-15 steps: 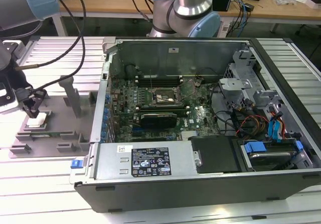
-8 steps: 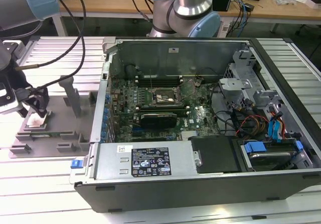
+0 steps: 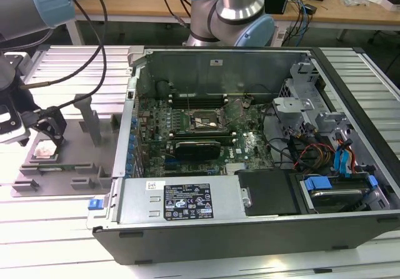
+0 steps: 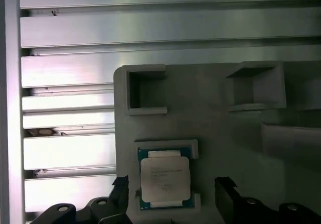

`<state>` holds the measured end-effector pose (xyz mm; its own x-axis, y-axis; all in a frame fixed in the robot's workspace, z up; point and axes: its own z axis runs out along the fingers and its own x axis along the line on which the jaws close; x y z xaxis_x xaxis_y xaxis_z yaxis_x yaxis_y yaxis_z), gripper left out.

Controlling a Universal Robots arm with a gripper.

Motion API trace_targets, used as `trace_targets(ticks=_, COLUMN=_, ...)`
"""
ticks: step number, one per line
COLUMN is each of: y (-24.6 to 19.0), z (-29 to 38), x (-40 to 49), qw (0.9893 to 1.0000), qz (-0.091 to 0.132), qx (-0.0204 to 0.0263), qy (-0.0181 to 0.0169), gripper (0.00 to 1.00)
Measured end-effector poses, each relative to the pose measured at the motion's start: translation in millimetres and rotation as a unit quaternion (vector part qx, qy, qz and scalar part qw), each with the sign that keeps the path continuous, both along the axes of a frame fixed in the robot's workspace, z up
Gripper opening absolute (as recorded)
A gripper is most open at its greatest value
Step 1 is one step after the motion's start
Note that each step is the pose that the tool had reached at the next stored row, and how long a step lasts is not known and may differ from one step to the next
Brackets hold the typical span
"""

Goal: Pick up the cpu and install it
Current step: 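Pick up the cpu and move it towards the insertion slot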

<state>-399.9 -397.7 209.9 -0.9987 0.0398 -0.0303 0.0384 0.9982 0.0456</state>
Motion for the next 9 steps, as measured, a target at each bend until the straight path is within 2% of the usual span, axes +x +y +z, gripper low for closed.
trace_targets(ticks=2, y=0.1, z=-5.8, x=0.1, qw=0.9999, qz=0.010, qx=0.0000, qy=0.0000, gripper=0.78)
trace_targets(ticks=5, y=3.4, z=-18.3, x=0.1, qw=0.9999, qz=0.014, qx=0.0000, qy=0.0000, gripper=0.78)
trace_targets(ticks=7, y=4.4, z=-23.3, x=0.0, qw=0.9999, qz=0.014, qx=0.0000, qy=0.0000, gripper=0.78)
trace_targets(ticks=9, y=4.8, z=-25.0, x=0.1, qw=0.9999, qz=0.014, qx=0.0000, qy=0.0001, gripper=0.78)
